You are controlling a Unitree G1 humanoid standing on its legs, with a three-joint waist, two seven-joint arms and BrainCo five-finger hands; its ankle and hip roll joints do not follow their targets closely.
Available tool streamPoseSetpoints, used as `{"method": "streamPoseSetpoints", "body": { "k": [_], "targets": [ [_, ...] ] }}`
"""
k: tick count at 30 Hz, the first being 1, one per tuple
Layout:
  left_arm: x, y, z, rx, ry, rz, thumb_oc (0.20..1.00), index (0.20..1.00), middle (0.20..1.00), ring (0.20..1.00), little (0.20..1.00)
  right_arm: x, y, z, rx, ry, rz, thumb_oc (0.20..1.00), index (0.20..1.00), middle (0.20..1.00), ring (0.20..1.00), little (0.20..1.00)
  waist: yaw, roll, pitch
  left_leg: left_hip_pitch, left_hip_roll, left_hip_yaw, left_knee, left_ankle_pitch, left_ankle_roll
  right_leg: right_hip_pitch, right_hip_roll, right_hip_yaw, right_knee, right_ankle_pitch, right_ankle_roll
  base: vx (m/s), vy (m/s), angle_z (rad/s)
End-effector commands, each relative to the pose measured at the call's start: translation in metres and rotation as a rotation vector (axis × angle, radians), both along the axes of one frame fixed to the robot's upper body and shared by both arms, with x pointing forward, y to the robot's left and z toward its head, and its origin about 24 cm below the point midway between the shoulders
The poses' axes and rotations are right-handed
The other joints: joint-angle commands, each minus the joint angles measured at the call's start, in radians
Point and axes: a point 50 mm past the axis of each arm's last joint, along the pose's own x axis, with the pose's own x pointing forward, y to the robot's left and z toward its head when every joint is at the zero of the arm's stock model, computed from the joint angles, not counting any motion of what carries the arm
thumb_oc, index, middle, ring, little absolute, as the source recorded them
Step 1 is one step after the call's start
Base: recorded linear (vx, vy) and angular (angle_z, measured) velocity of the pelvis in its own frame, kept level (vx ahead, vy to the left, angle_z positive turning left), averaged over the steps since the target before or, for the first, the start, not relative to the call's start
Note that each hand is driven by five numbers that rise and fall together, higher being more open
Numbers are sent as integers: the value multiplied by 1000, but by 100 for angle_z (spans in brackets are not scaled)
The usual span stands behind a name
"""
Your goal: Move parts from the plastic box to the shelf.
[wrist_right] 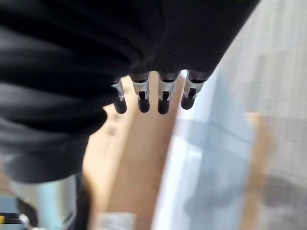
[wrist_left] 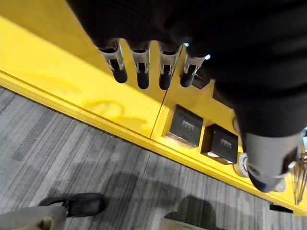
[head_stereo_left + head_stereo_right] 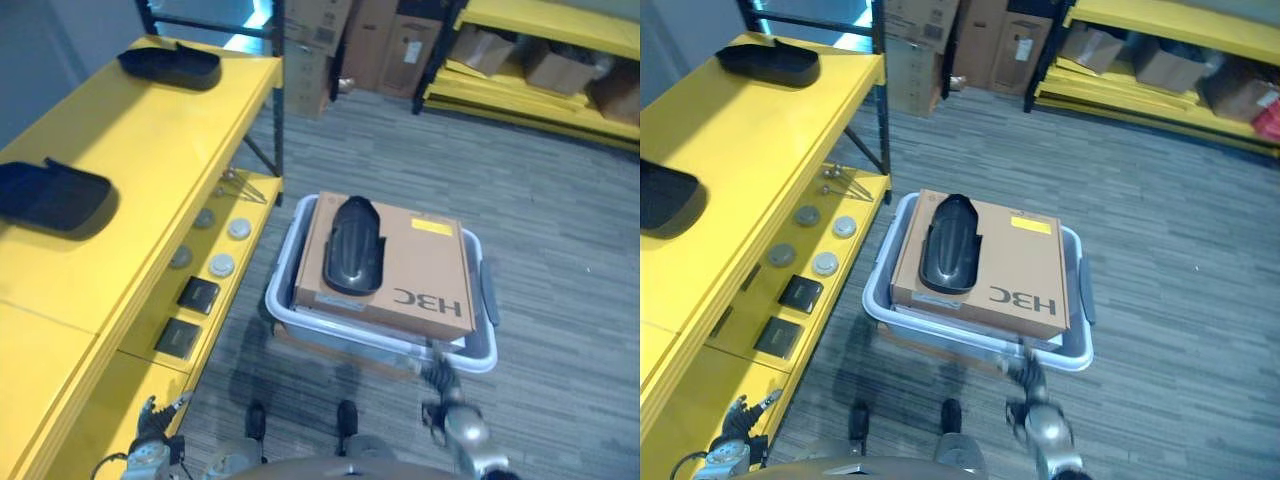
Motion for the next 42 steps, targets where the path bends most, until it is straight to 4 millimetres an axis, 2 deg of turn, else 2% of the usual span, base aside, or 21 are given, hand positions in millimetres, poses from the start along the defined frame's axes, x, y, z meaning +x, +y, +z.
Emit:
{"method": "streamPoseSetpoints", "body": {
  "k": [1, 2, 4, 5, 6, 9, 10, 14, 16, 18, 20, 23, 26, 27, 28, 32, 34, 36, 37, 39, 42],
  "targets": [
    [6, -8, -2, -60, -10, 23, 1000, 1000, 1000, 1000, 1000, 27, -2, 52, -96, -268, 66, 1000, 1000, 1000, 1000, 1000, 0, 15, 22, 12, 27, 28, 57, -73, 18, -11, 28, 10, 21, -7, -5, 115, -92, -19],
    [4, -13, -4, -71, 7, -18, 1000, 1000, 1000, 1000, 1000, 32, 1, 68, -115, -364, 77, 1000, 1000, 1000, 1000, 1000, -3, 14, 23, 10, 28, 35, 63, -76, 19, -12, 30, 15, 20, -8, -8, 78, -66, -30],
    [1, -19, -7, -90, 17, -41, 1000, 1000, 1000, 1000, 1000, 38, 2, 87, -125, -453, 77, 1000, 1000, 1000, 1000, 1000, -5, 14, 26, 5, 28, 40, 68, -79, 19, -15, 33, 20, 18, -9, -10, 52, -47, -22],
    [0, -24, -8, -120, 13, -37, 1000, 1000, 1000, 1000, 1000, 46, 4, 109, -106, -536, 81, 1000, 1000, 1000, 1000, 1000, -8, 15, 35, -1, 27, 47, 71, -82, 20, -21, 34, 28, 16, -9, -10, 41, -31, -4],
    [0, -25, -8, -124, 12, -37, 1000, 1000, 1000, 1000, 1000, 46, 4, 111, -104, -542, 83, 1000, 1000, 1000, 1000, 1000, -8, 16, 36, -2, 27, 48, 71, -83, 20, -22, 35, 29, 16, -9, -10, 26, -15, -4],
    [7, -34, -8, -163, -7, -80, 1000, 1000, 1000, 1000, 1000, 60, 4, 139, -151, -618, 110, 1000, 1000, 1000, 1000, 1000, 0, 25, 66, -26, 22, 47, 72, -79, 21, -40, 34, 34, 13, -6, -12, -24, -15, -6],
    [15, -39, -7, -163, -13, -139, 1000, 1000, 1000, 1000, 1000, 79, 2, 155, -194, -632, 104, 1000, 1000, 1000, 1000, 1000, 17, 30, 93, -57, 17, 37, 80, -76, 21, -59, 30, 30, 11, -2, -13, -73, -57, 3],
    [26, -36, -3, -162, -30, -179, 1000, 1000, 1000, 1000, 1000, 115, 0, 184, -273, -618, 45, 1000, 1000, 1000, 1000, 1000, 55, 32, 137, -104, 16, 7, 93, -69, 16, -85, 24, 16, 9, 3, -16, -49, -73, 7],
    [31, -35, -1, -163, -35, -201, 1000, 1000, 1000, 1000, 1000, 128, -4, 197, -302, -616, 11, 1000, 1000, 1000, 1000, 1000, 68, 34, 152, -123, 14, -3, 97, -66, 14, -94, 22, 8, 8, 4, -17, -54, -53, 16],
    [37, -37, 0, -159, -39, -243, 1000, 1000, 1000, 1000, 1000, 144, -17, 214, -350, -604, -62, 1000, 1000, 1000, 1000, 1000, 95, 47, 174, -150, 10, -23, 98, -55, 8, -108, 15, -7, 5, 5, -19, -73, -26, 25],
    [41, -37, 2, -166, -46, -256, 1000, 1000, 1000, 1000, 1000, 152, -25, 221, -391, -565, -77, 1000, 1000, 1000, 1000, 1000, 109, 57, 187, -162, 6, -34, 97, -51, 5, -115, 10, -19, 5, 4, -18, -41, 6, 23],
    [49, -38, 5, -156, -45, -329, 1000, 1000, 1000, 1000, 1000, 166, -30, 224, -478, -433, -36, 1000, 1000, 1000, 1000, 1000, 128, 72, 200, -174, -1, -51, 92, -42, -1, -125, -1, -38, 5, 2, -18, -38, 23, 19],
    [55, -39, 7, -168, -55, -355, 1000, 1000, 1000, 1000, 1000, 173, -41, 208, -579, -207, -23, 1000, 1000, 1000, 1000, 1000, 143, 82, 206, -178, -1, -57, 88, -37, -6, -127, -11, -53, 5, 3, -17, -20, 23, 17],
    [56, -39, 7, -169, -57, -354, 1000, 1000, 1000, 1000, 1000, 174, -41, 207, -584, -198, -23, 1000, 1000, 1000, 1000, 1000, 143, 83, 207, -178, -1, -57, 87, -37, -7, -127, -12, -54, 5, 3, -17, -27, 21, 7],
    [60, -41, 8, -179, -71, -348, 1000, 1000, 1000, 1000, 1000, 174, -50, 193, -677, -50, -42, 1000, 1000, 1000, 1000, 1000, 152, 88, 209, -180, -1, -58, 85, -34, -8, -126, -16, -65, 7, 1, -18, -20, 17, 8],
    [64, -43, 10, -188, -76, -355, 1000, 1000, 1000, 1000, 1000, 173, -57, 181, -709, 85, -63, 1000, 1000, 1000, 1000, 1000, 162, 94, 212, -183, -1, -62, 85, -30, -11, -123, -19, -79, 11, -2, -21, -12, 14, 6],
    [69, -44, 11, -194, -79, -366, 1000, 1000, 1000, 1000, 1000, 172, -59, 171, -739, 236, -40, 1000, 1000, 1000, 1000, 1000, 172, 101, 218, -184, -1, -67, 80, -25, -12, -121, -21, -89, 13, -4, -24, -27, 18, 10],
    [70, -45, 11, -197, -80, -369, 1000, 1000, 1000, 1000, 1000, 170, -60, 163, -748, 309, -25, 1000, 1000, 1000, 1000, 1000, 176, 105, 222, -184, 0, -69, 76, -22, -13, -120, -21, -93, 13, -5, -25, -32, 10, 12],
    [72, -45, 12, -199, -82, -378, 1000, 1000, 1000, 1000, 1000, 163, -59, 142, -725, 477, 64, 200, 200, 200, 200, 200, 186, 110, 225, -184, -1, -76, 69, -17, -13, -119, -22, -99, 11, -7, -27, -51, 4, 8],
    [74, -45, 13, -202, -87, -377, 1000, 1000, 1000, 1000, 1000, 156, -57, 126, -733, 600, 120, 200, 200, 200, 200, 200, 196, 116, 226, -182, 0, -81, 63, -12, -15, -115, -24, -110, 9, -6, -28, -29, -9, 4],
    [77, -45, 14, -199, -92, -401, 1000, 1000, 1000, 1000, 1000, 149, -57, 113, -728, 653, 107, 200, 200, 200, 200, 200, 208, 119, 220, -177, -1, -91, 59, -10, -16, -106, -27, -123, 6, -7, -29, 0, -6, 1]
  ]
}}
